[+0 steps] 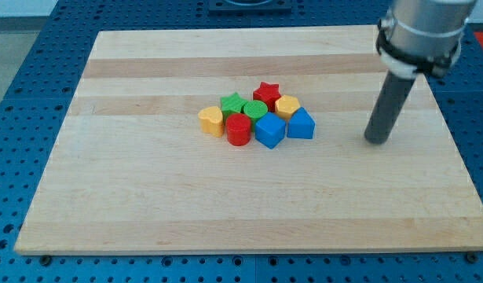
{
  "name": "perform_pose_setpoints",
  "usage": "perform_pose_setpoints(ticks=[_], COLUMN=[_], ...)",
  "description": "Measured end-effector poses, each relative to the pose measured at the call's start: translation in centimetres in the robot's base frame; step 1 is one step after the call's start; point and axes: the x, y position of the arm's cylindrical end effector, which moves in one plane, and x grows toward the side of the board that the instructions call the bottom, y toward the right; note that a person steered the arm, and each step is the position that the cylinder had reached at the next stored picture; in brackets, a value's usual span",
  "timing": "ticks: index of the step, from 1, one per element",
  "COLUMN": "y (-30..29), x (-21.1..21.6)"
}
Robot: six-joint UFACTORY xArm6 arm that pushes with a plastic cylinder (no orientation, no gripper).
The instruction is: Push the blue triangle to the right of the yellow hexagon
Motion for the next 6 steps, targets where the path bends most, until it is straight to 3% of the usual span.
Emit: perform_pose_setpoints(ticks=[1,2,4,6], y=[-4.6,-7.9,-9.0,-7.8], x=[1.4,-0.9,-5.3,-2.1])
